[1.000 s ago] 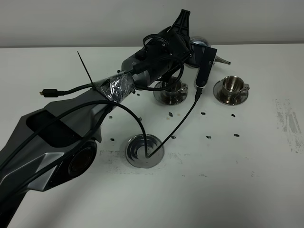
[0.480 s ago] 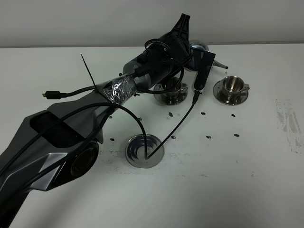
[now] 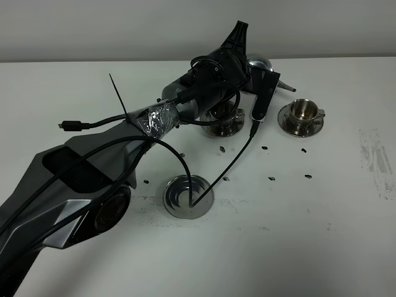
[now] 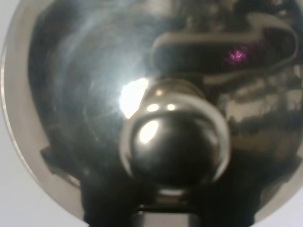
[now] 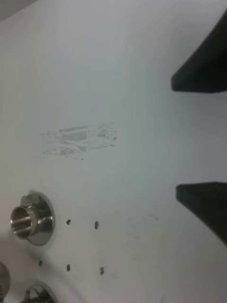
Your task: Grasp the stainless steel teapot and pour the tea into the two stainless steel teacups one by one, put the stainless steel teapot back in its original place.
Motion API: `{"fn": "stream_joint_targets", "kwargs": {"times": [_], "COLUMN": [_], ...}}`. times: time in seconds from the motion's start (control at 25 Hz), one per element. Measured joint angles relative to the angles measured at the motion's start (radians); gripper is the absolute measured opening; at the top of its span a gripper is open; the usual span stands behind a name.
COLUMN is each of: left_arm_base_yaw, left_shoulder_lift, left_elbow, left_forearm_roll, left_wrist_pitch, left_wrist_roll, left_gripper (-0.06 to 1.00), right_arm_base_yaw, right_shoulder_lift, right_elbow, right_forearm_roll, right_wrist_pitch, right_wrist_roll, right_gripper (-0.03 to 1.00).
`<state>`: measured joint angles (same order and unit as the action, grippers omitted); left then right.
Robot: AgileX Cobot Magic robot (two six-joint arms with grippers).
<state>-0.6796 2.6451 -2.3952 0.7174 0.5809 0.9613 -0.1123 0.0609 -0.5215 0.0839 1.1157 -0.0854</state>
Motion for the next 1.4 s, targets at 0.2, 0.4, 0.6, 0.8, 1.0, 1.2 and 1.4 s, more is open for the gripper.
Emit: {"fn": "stream_joint_targets", "kwargs": {"times": [0.2, 0.4, 0.6, 0.8, 1.0, 1.2, 1.4], "left_arm_base_yaw": [-0.002, -0.007, -0.014, -0.020, -0.022, -0.032, -0.038], "left_shoulder_lift": [0.001, 0.016, 0.024, 0.024, 0.024, 0.024, 0.024], "left_elbow": [0.000, 0.000, 0.000, 0.000, 0.000, 0.000, 0.000], "left_forearm_roll": [0.010, 0.043, 0.054, 0.079, 0.095, 0.117, 0.131], "left_wrist_pitch": [-0.019, -0.032, -0.044, -0.048, -0.054, -0.061, -0.068], "left_wrist_roll": [-0.002, -0.003, -0.002, -0.003, -0.003, -0.003, -0.003], "left_gripper": [0.17, 0.17, 0.17, 0.17, 0.17, 0.17, 0.17], "right_arm_base_yaw": [0.000, 0.000, 0.000, 0.000, 0.000, 0.000, 0.000], "right_shoulder_lift": [0.000, 0.000, 0.000, 0.000, 0.000, 0.000, 0.000], "right_elbow": [0.000, 0.000, 0.000, 0.000, 0.000, 0.000, 0.000], "right_forearm_roll": [0.000, 0.000, 0.000, 0.000, 0.000, 0.000, 0.000], "right_wrist_pitch": [0.000, 0.000, 0.000, 0.000, 0.000, 0.000, 0.000], "right_wrist_roll": [0.000, 0.000, 0.000, 0.000, 0.000, 0.000, 0.000], "right_gripper": [0.42, 0.42, 0.42, 0.42, 0.42, 0.42, 0.42]}}
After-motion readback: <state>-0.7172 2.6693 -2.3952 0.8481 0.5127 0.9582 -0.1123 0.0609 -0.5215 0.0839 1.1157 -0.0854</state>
